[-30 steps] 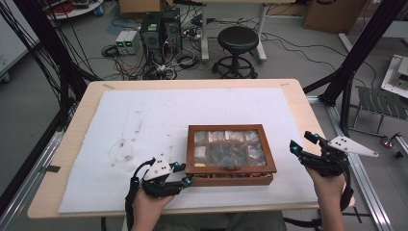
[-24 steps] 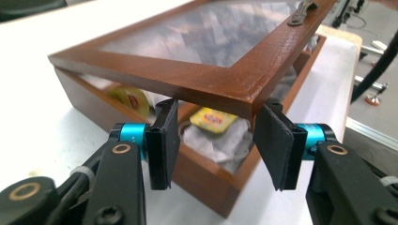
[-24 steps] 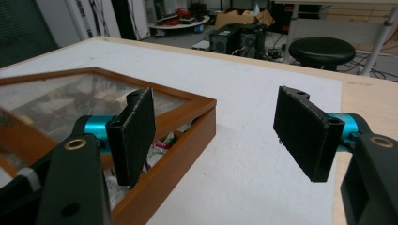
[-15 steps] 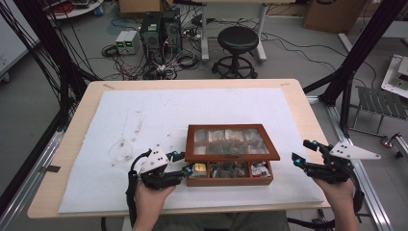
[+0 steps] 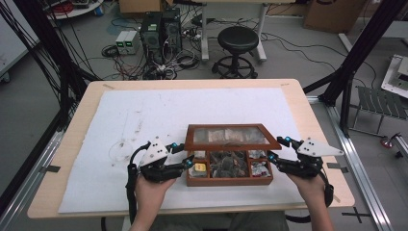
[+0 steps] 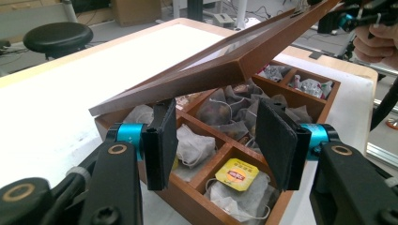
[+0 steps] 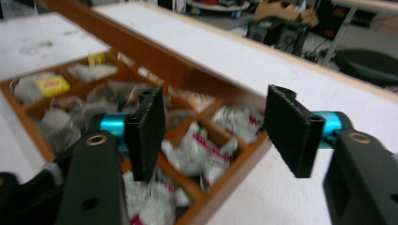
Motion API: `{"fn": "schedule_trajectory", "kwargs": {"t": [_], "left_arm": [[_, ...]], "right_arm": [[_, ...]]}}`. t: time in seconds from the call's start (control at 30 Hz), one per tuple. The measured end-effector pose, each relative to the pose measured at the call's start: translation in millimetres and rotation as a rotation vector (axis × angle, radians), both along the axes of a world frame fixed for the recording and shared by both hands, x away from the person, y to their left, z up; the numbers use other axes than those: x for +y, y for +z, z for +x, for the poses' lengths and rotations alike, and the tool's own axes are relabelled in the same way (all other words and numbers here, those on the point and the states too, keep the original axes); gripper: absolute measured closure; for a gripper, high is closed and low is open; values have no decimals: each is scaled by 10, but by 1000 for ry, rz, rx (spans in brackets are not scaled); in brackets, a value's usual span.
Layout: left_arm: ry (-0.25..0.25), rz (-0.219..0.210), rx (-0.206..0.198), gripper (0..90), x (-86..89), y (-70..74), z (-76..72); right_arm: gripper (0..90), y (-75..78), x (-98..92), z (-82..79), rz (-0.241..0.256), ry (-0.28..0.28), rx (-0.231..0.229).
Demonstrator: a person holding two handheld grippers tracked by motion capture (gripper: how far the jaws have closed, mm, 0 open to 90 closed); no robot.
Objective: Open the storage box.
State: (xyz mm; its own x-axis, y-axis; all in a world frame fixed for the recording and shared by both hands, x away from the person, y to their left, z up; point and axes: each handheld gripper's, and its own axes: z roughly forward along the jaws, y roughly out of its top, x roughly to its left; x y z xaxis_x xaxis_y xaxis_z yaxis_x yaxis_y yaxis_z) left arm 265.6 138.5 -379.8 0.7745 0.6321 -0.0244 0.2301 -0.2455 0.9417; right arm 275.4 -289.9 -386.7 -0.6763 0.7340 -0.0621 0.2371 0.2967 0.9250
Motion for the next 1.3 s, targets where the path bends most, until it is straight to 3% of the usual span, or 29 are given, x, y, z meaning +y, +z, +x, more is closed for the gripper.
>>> {"fn": "schedule_trajectory", "kwargs": {"t": [0.07, 0.13, 0.33, 0.43, 0.73, 0.9, 1.0, 1.3], "left_arm": [[20, -15, -22, 467, 17, 21, 2], [35, -29, -39, 454, 45, 58, 9], [55, -32, -45, 449, 68, 83, 72], [61, -18, -33, 438, 39, 49, 157], [120, -13, -85, 416, -45, -18, 514], [112, 4, -47, 416, -118, -58, 717], [116, -3, -46, 423, -124, -95, 793], [133, -8, -4, 522, -117, -242, 1001]], "right_arm": [[424, 41, 43, 19, 20, -4, -20], [424, 64, 89, 41, 7, -11, -27], [441, 94, 111, 93, 34, -45, -49], [447, 118, 115, 130, 51, -53, -52], [476, 156, 115, 263, 56, -65, -43], [480, 130, 118, 358, 56, -69, -28], [483, 115, 128, 421, 52, -75, -23], [494, 10, 144, 668, 75, -99, 19]]}}
